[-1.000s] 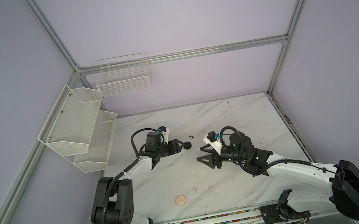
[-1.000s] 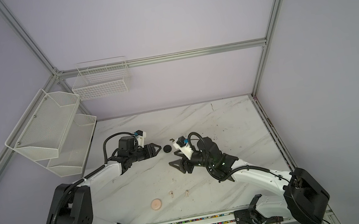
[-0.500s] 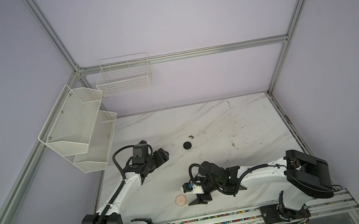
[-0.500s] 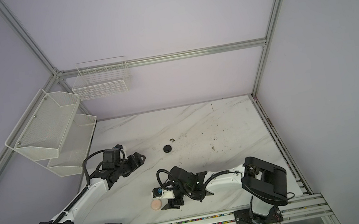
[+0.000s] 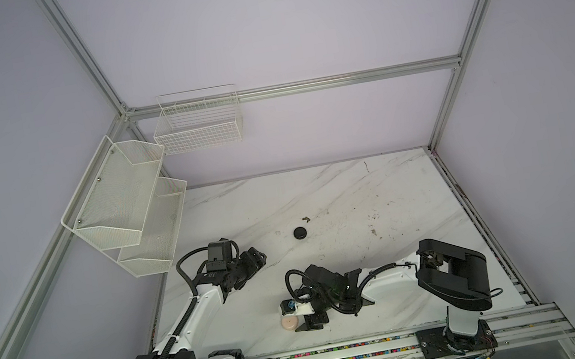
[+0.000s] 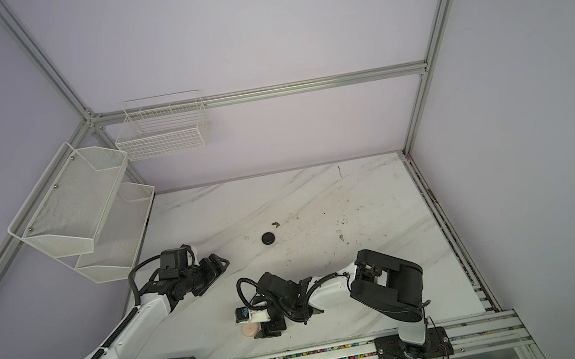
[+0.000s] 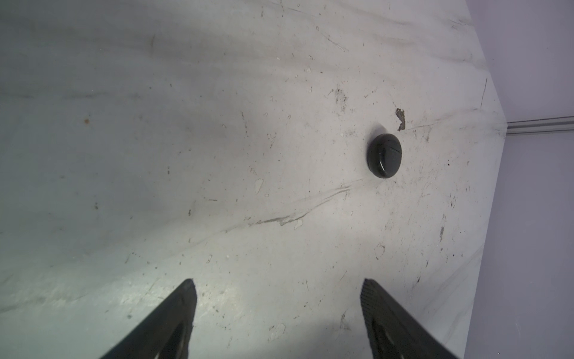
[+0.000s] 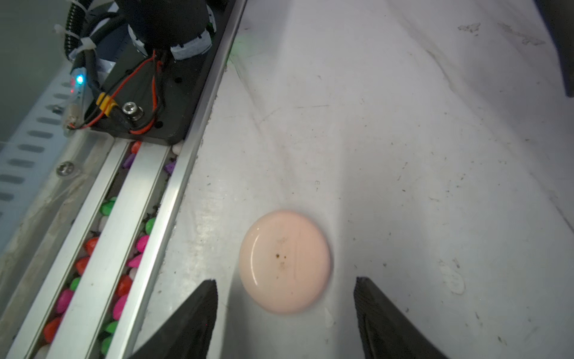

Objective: Insert wireless bluetooth earbuds into charging case
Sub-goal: Pick up the charging case from the bottom-center of the table.

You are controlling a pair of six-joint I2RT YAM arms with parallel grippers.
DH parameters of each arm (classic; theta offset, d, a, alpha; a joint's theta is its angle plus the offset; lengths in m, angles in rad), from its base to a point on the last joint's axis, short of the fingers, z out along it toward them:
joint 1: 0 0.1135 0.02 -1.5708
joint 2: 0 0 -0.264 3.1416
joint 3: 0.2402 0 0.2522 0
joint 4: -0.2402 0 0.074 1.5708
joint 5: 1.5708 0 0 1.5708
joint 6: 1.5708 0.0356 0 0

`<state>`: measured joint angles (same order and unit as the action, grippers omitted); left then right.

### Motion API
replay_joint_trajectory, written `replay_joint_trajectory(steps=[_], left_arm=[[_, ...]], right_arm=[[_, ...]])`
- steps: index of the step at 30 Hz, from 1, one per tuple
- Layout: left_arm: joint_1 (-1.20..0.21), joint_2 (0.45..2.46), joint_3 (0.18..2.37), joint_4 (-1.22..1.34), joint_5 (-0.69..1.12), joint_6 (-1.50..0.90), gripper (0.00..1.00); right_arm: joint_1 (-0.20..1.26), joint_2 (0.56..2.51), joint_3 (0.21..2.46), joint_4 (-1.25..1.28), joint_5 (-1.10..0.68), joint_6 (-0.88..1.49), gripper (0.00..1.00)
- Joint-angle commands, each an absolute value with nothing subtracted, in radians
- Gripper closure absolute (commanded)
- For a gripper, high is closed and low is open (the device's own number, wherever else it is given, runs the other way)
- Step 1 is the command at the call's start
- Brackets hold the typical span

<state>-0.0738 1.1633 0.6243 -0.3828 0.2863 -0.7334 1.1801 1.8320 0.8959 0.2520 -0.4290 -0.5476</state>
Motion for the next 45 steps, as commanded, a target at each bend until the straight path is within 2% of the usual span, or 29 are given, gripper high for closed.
replay_joint_trajectory(steps=[1, 5, 12, 28, 34, 39, 42, 45], left_arm=[[-0.066, 1.135, 0.58, -0.374, 0.309, -0.747, 0.17], [-0.066, 1.143, 0.574, -0.363, 0.322, -0.75, 0.17], [-0.066, 1.15, 0.577, -0.362, 0.329, -0.744, 0.16], [-0.064, 1.206, 0.613, -0.36, 0.345, -0.71, 0.17], [-0.048, 1.231, 0.643, -0.375, 0.347, -0.698, 0.17], [-0.028, 1.242, 0.652, -0.375, 0.363, -0.697, 0.17], [-0.026, 1.256, 0.635, -0.357, 0.406, -0.71, 0.18], [-0.026, 1.268, 0.588, -0.285, 0.523, -0.737, 0.2]], right_arm=[[1.192, 1.851, 0.915, 0.275, -0.425, -0.566, 0.24], [1.204, 1.881, 0.92, 0.299, -0.428, -0.544, 0.25], [1.21, 1.898, 0.91, 0.327, -0.433, -0.515, 0.38], [1.201, 1.948, 0.946, 0.349, -0.377, -0.445, 0.5], [1.176, 1.943, 0.942, 0.384, -0.342, -0.405, 0.56], [1.121, 1.932, 0.948, 0.398, -0.307, -0.396, 0.56], [1.08, 1.93, 0.943, 0.425, -0.298, -0.397, 0.57], [1.037, 1.937, 0.94, 0.457, -0.303, -0.401, 0.57]])
